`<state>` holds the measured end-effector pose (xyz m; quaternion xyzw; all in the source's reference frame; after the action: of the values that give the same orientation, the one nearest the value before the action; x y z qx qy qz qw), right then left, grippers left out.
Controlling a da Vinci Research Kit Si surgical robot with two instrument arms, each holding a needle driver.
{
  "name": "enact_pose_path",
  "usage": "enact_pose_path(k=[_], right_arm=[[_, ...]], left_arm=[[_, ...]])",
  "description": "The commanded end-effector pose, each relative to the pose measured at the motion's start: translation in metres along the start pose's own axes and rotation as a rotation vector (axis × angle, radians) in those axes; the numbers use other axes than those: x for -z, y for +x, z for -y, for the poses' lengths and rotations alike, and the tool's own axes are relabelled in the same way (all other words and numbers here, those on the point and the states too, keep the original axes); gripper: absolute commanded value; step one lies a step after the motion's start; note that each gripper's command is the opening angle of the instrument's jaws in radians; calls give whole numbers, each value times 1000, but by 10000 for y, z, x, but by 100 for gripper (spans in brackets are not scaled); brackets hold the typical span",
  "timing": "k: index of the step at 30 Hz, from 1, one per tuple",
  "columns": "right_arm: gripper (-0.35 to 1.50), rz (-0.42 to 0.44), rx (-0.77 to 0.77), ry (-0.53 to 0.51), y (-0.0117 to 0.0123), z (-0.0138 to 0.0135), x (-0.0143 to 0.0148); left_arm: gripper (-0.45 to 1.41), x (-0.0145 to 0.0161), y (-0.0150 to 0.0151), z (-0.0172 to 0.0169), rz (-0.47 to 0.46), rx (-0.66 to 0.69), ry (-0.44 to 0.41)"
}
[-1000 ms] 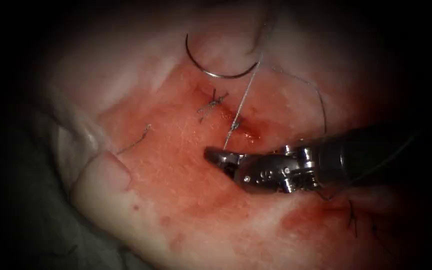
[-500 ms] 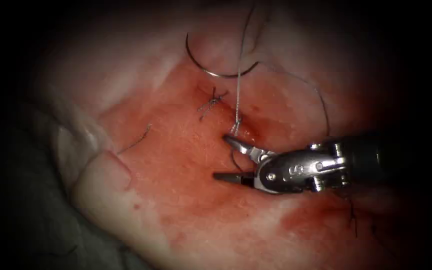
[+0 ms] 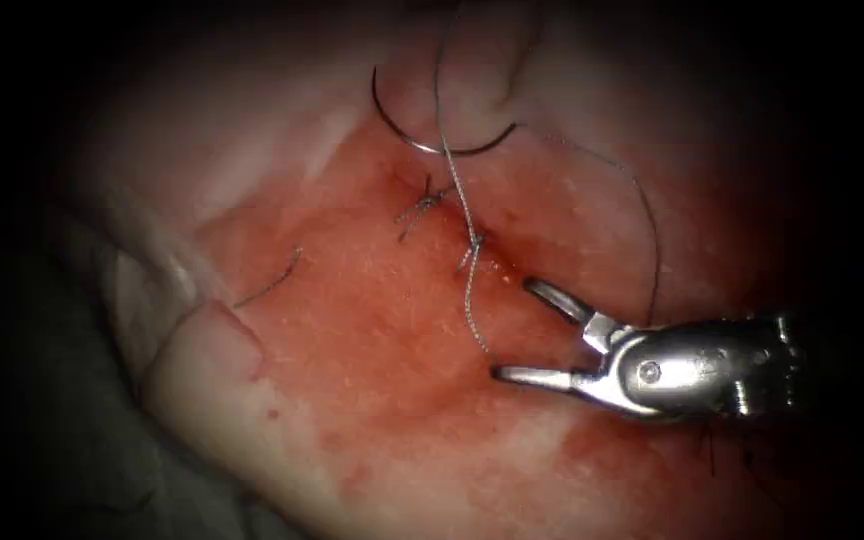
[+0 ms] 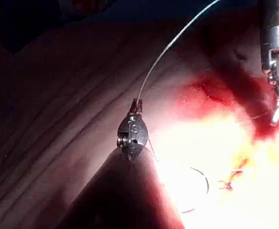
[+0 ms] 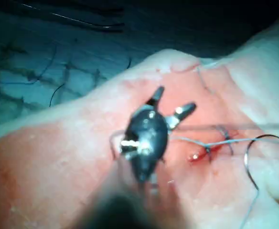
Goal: Wound Closure
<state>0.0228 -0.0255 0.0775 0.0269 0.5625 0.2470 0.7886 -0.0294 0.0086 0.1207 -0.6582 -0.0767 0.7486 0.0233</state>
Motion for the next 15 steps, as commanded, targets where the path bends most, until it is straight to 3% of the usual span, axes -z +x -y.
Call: enact_pose_path(k=[1, 7, 15], right_arm=[[125, 3, -15, -22, -7, -4, -9], [142, 51, -81, -59, -25, -23, -41], [143, 104, -103, -92, -50, -35, -80]], left_arm=[[-45, -5, 5, -2, -4, 9, -2], [-45, -5, 57, -32, -19, 51, -2], [-45, -19, 108, -66, -50, 69, -17]])
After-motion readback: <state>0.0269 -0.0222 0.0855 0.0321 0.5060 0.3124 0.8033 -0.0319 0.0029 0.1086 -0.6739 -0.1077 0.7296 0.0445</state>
